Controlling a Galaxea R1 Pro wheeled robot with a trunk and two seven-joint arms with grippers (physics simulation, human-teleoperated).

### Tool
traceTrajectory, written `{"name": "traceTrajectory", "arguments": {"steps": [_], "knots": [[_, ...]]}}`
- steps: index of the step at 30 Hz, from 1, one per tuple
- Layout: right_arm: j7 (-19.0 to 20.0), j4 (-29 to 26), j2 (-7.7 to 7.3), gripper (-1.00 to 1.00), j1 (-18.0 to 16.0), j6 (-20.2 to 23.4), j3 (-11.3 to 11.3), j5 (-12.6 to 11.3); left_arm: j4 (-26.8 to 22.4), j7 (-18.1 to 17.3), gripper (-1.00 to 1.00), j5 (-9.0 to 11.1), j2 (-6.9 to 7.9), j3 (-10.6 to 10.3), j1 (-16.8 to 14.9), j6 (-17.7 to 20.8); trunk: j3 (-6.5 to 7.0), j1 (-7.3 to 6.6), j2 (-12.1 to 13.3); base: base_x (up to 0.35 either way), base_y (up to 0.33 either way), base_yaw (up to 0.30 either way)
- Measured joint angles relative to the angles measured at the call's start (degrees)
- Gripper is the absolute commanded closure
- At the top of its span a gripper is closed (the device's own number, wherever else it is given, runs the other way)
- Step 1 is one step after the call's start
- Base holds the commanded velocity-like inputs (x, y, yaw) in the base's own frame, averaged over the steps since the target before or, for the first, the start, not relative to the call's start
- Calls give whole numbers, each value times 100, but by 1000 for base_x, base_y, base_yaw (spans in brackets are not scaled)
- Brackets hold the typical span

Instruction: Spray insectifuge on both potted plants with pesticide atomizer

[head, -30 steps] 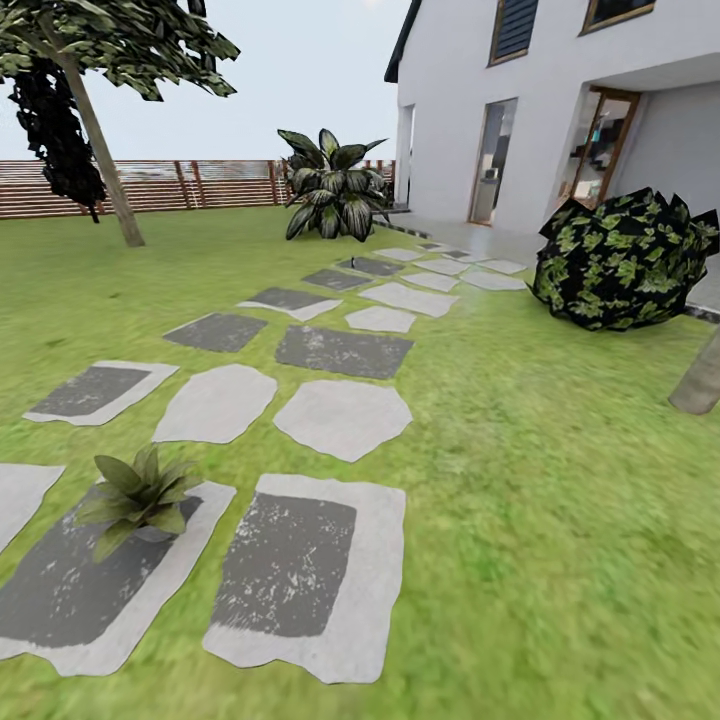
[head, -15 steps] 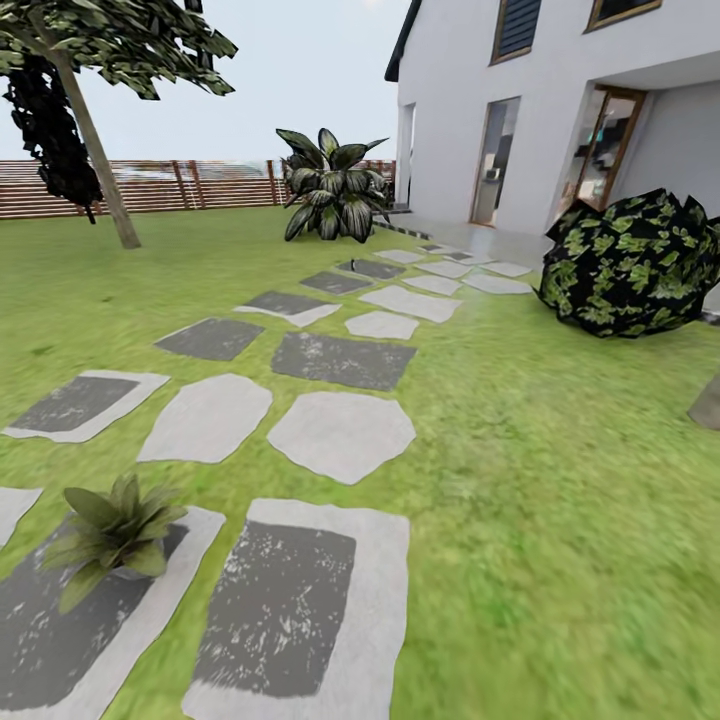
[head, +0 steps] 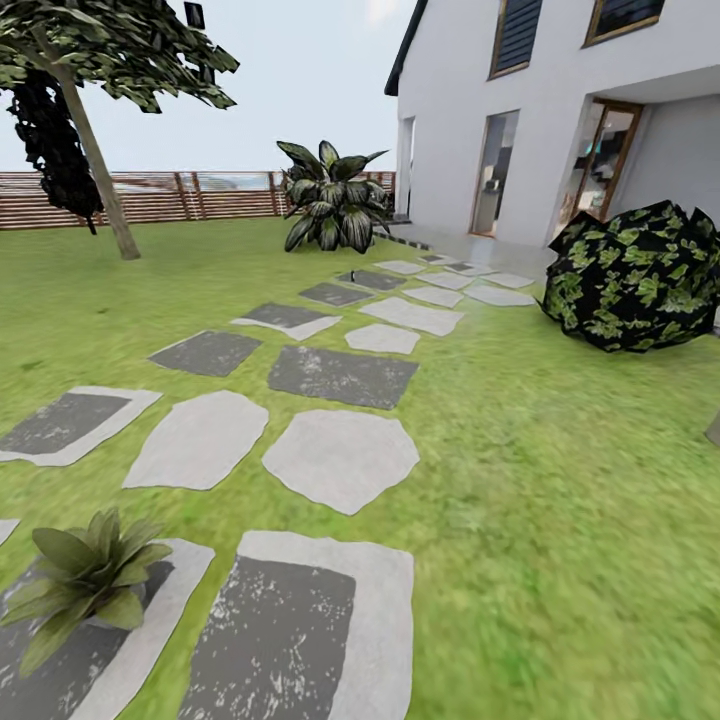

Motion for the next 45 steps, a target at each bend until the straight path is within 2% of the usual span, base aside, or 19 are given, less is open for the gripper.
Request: {"name": "traceTrajectory", "arguments": {"steps": [45], "knots": [[-1,-1,0,-100,0,0,-11,-3,0,-3,-100,6,0,0,-1,0,-8,1,1,339,0,0]]}}
